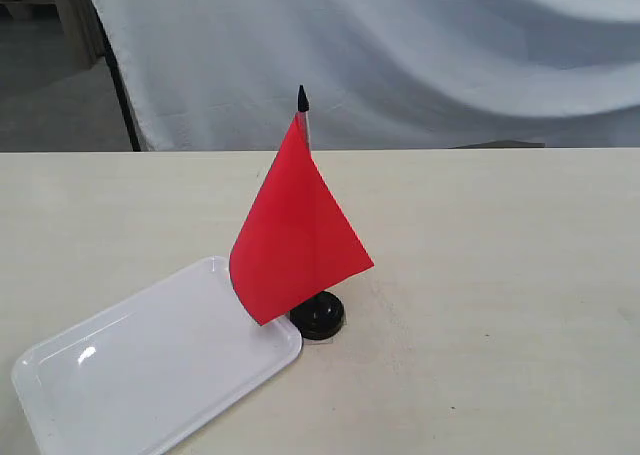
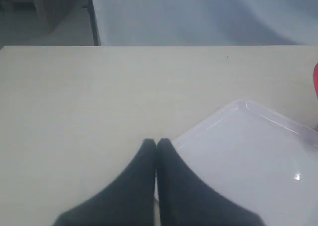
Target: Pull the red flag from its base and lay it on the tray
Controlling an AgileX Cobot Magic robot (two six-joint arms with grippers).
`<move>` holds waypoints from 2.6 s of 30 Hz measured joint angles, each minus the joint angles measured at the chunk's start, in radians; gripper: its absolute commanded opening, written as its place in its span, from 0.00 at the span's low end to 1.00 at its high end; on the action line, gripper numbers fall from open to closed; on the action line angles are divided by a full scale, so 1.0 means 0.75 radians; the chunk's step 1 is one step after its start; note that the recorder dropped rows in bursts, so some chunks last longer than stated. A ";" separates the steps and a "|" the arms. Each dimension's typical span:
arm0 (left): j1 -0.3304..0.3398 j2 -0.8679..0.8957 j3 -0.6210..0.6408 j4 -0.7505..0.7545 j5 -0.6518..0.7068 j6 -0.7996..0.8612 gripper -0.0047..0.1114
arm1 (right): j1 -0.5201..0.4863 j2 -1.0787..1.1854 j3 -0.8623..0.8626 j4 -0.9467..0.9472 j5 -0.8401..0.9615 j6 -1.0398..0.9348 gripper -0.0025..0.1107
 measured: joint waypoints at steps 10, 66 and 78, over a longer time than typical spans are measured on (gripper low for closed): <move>0.000 0.000 0.000 0.000 0.000 0.000 0.04 | 0.000 0.000 0.000 0.000 0.000 0.000 0.02; 0.000 0.000 0.000 0.000 0.000 0.000 0.04 | 0.000 1.611 -0.116 -0.550 -1.924 0.392 0.02; 0.000 0.000 0.000 0.000 0.000 0.000 0.04 | 0.209 2.435 -0.396 -0.894 -1.997 0.227 0.02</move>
